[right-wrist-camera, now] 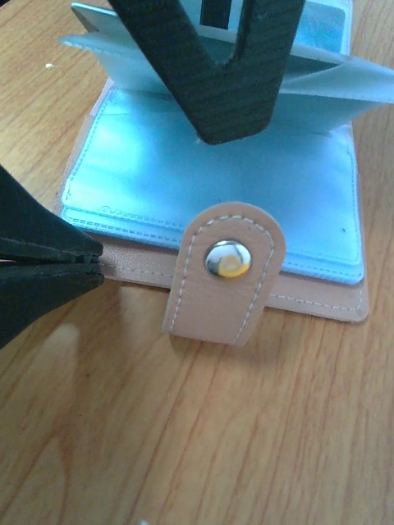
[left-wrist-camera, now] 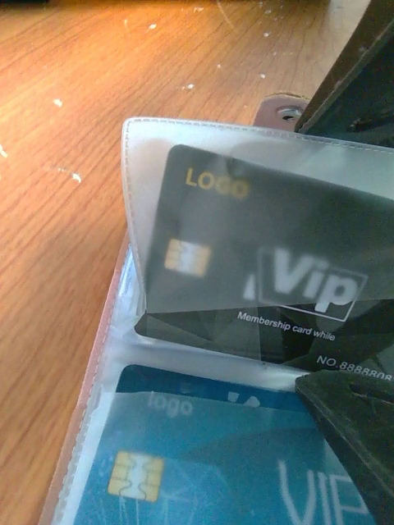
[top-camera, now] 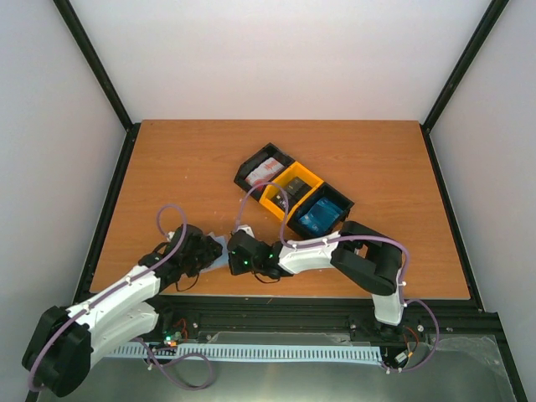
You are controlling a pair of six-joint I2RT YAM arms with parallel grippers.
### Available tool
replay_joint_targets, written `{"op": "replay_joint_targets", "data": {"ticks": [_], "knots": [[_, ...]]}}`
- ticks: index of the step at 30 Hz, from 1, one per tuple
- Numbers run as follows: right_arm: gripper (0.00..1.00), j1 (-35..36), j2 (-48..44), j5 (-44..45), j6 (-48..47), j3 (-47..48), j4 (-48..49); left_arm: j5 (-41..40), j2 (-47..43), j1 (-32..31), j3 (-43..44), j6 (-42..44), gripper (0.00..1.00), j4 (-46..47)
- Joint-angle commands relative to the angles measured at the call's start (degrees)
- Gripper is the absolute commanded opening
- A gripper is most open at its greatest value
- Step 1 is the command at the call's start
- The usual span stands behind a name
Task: Put the credit cards into the card holder
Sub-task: Insert the credit card into the card holder.
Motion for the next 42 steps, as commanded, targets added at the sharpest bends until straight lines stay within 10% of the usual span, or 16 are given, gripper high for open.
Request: {"op": "replay_joint_targets", "data": {"ticks": [1,21,42], "knots": [[0.03,0.0,-0.3,0.1,1.8,-3.1,-2.3,5.8,-0.4,-0.1,-1.8,2.8,0.75,4.5],[0.03,0.1,-1.4,0.0,2.9,-4.4,-2.0,1.4,-11.7,-0.1,-1.6,0.9,0.82,-1.5],[0.03,0.0,0.1,-1.1,3.2,-3.6,-2.0,6.1,4.5,-0.1,2.7,1.4,0.85,-6.6]]}}
